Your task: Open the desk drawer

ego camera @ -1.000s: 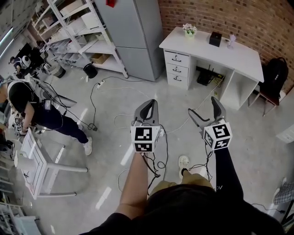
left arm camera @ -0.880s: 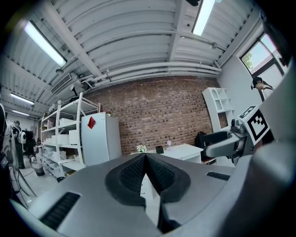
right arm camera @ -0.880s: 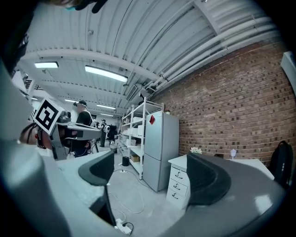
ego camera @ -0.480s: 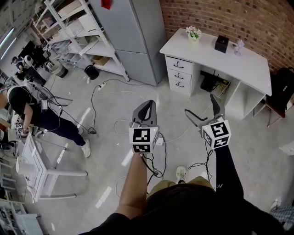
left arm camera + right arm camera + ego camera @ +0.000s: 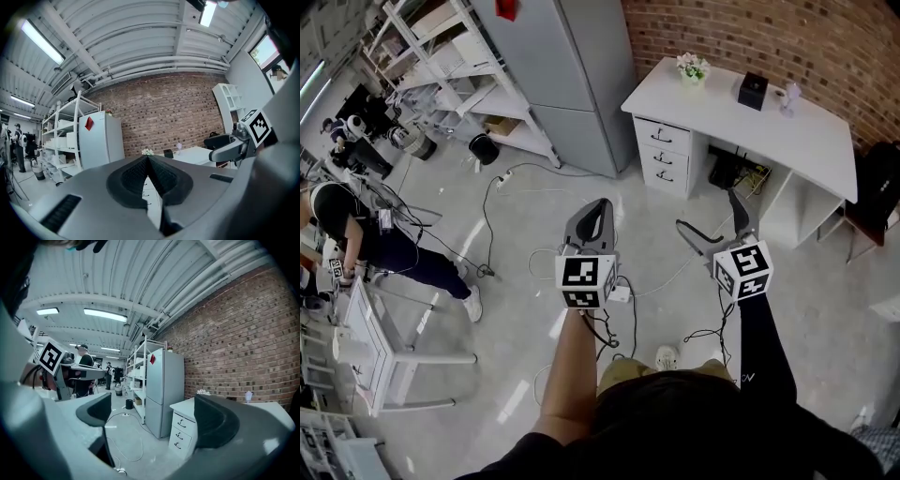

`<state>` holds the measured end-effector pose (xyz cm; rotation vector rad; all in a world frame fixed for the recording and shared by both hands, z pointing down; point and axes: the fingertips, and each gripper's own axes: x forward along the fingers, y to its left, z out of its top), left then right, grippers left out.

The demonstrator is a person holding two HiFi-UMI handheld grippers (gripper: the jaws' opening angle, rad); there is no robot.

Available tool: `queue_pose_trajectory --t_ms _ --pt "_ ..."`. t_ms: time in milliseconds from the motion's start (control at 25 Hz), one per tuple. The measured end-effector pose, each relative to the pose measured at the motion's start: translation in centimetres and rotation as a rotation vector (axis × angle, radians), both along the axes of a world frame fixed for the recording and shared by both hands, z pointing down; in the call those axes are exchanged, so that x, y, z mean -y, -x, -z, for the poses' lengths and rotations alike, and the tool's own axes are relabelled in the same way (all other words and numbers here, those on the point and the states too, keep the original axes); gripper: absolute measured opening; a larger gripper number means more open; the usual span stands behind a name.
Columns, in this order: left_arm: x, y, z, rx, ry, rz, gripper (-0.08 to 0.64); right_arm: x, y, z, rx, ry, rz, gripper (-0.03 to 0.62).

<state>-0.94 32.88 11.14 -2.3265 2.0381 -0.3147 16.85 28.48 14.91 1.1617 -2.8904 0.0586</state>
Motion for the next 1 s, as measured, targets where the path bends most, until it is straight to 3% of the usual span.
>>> queue_pose_trajectory --t_ms 520,1000 --pt "3.9 0.6 0.4 0.003 0.000 -0.030 0.008 3.2 1.8 0.9 -0.017 -0.051 0.036 0.544" --pt "13.6 4.1 0.0 0.000 -0.039 -0.075 0.008 12.5 6.1 1.2 -0.046 -0.095 0.018 0.543"
